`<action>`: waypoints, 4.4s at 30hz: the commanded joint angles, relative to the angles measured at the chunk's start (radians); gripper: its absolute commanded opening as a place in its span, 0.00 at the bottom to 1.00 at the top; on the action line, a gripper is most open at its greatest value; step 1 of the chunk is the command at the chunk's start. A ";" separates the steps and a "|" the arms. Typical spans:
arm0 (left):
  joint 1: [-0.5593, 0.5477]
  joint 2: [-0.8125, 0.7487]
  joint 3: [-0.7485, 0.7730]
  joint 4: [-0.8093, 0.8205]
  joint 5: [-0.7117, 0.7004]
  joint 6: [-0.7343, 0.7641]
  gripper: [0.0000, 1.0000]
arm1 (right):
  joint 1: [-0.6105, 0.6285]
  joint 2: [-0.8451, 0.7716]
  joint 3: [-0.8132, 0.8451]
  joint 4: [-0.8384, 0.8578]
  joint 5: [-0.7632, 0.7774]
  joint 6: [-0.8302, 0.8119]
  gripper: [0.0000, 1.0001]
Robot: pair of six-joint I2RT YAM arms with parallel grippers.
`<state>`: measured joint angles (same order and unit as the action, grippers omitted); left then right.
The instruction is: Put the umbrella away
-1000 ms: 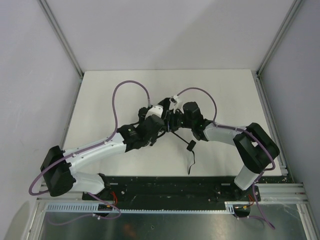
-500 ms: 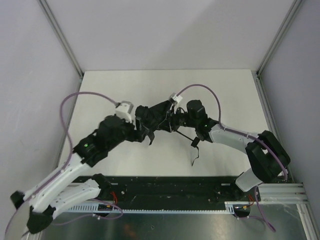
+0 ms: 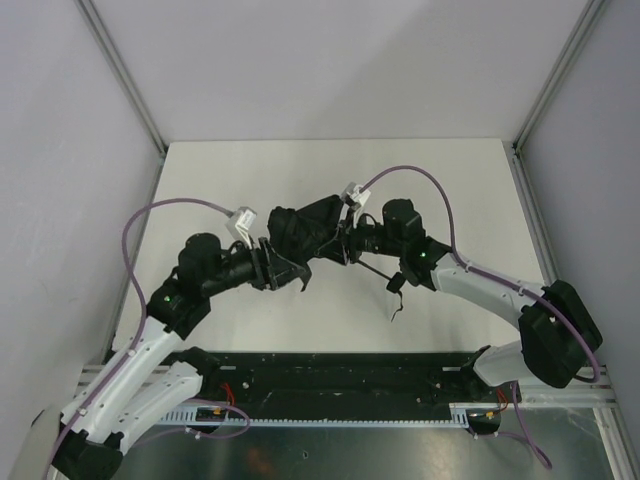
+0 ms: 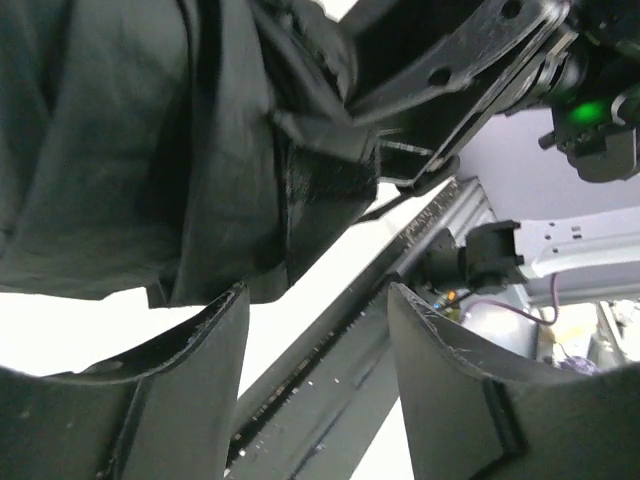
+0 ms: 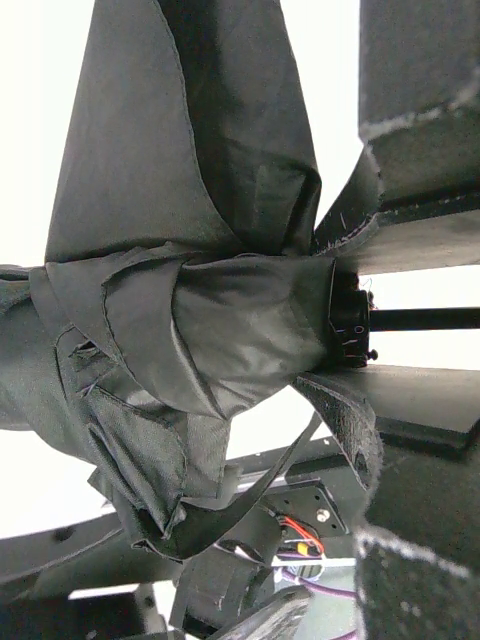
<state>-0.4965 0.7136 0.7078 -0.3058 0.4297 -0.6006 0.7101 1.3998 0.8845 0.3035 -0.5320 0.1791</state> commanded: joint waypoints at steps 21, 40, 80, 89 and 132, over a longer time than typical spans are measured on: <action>-0.020 0.062 -0.214 0.379 0.125 -0.124 0.01 | -0.032 -0.132 0.031 0.073 -0.062 0.123 0.00; 0.004 0.269 -0.093 0.083 0.132 0.115 0.00 | -0.130 -0.199 0.045 -0.076 -0.385 0.281 0.00; 0.039 0.229 0.283 0.008 0.149 -0.659 0.99 | -0.038 -0.228 0.039 -0.173 0.360 -0.334 0.00; 0.032 0.330 0.358 0.001 0.044 -0.819 0.99 | 0.029 -0.249 0.039 -0.208 0.425 -0.394 0.00; 0.067 0.162 0.282 -0.148 -0.288 0.009 0.85 | -0.094 -0.234 0.007 -0.180 0.238 -0.249 0.00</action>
<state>-0.4324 0.9924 1.0405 -0.5278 0.0895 -0.9382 0.6544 1.1797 0.8768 0.0082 -0.1837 -0.1493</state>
